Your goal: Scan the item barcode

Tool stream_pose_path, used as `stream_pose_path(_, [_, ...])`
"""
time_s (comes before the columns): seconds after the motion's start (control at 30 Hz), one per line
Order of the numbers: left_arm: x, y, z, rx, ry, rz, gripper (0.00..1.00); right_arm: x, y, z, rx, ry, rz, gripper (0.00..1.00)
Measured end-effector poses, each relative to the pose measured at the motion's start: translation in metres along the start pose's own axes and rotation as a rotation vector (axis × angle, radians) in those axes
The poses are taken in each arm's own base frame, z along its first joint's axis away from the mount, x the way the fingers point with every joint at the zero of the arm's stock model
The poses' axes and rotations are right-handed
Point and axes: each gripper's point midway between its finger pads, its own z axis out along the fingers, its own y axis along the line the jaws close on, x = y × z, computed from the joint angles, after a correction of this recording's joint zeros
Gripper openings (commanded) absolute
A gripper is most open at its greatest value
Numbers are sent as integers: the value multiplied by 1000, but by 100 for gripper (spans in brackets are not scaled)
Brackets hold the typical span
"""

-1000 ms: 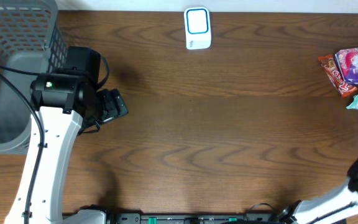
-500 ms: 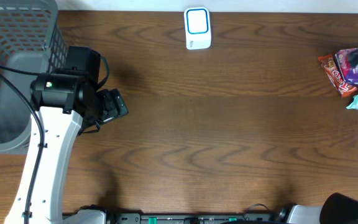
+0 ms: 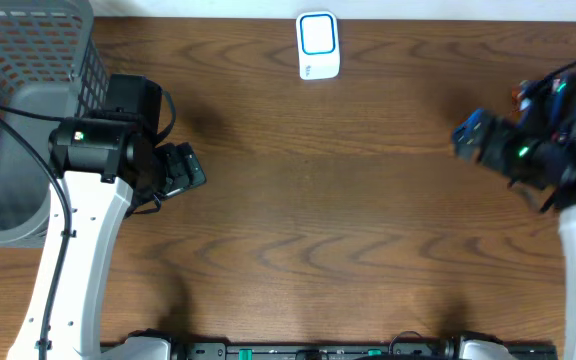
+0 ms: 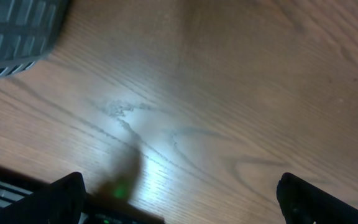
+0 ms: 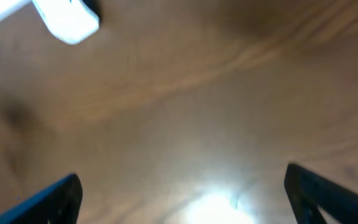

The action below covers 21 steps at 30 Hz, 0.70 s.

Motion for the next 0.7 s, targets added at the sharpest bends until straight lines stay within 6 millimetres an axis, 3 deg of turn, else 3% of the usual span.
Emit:
stream_pose_path(0.33, [0,0,0,1,-1,0,98,85,17,-2,-123,-92,-145,99])
stream_pose_path(0.53, [0,0,0,0,0,0,98,107,10,2,-124,-70,-127,99])
stream_pose_path(0.7, [0,0,0,0,0,0,98,110,8,6,-115,-49,-118,99])
